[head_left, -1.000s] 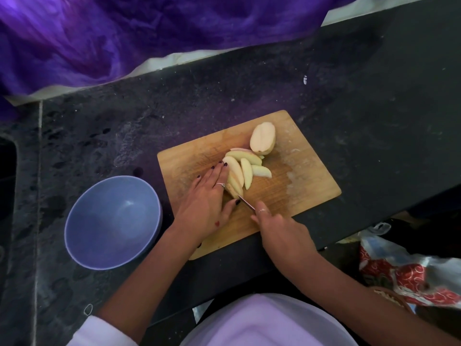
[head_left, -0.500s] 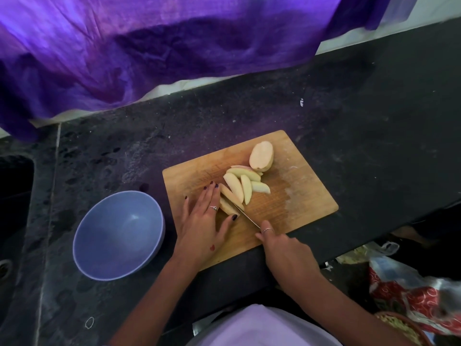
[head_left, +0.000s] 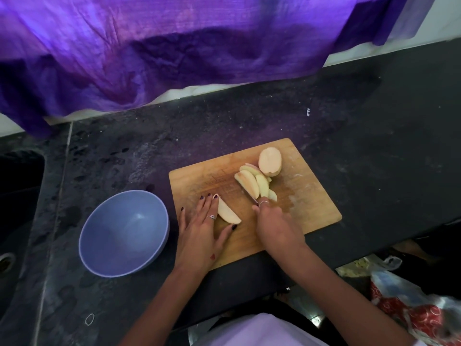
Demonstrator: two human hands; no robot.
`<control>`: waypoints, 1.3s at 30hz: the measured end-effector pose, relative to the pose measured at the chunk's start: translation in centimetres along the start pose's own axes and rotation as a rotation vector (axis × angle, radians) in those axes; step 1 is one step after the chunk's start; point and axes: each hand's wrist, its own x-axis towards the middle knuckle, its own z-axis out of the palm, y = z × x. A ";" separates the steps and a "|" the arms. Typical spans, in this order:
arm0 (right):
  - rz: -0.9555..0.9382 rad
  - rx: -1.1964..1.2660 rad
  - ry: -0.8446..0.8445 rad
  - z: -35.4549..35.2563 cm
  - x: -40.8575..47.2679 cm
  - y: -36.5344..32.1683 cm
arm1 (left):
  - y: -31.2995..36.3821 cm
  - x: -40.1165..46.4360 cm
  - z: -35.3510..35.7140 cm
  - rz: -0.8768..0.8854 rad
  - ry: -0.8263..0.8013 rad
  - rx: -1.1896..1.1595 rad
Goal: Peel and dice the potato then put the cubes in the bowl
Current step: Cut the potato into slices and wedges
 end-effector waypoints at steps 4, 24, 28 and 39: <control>0.070 0.036 0.047 -0.8 1.0 1.1 | 0.0 0.1 0.3 0.005 0.015 -0.032; -0.136 0.172 -0.046 -1.1 -3.1 -0.2 | 0.9 0.9 0.2 0.005 0.105 -0.124; -0.185 0.161 -0.026 -0.7 -2.6 -0.8 | 0.9 1.6 -0.2 0.013 0.082 -0.112; -0.232 0.089 -0.014 -1.6 -2.0 -1.1 | 0.9 2.2 -0.2 0.037 0.013 -0.090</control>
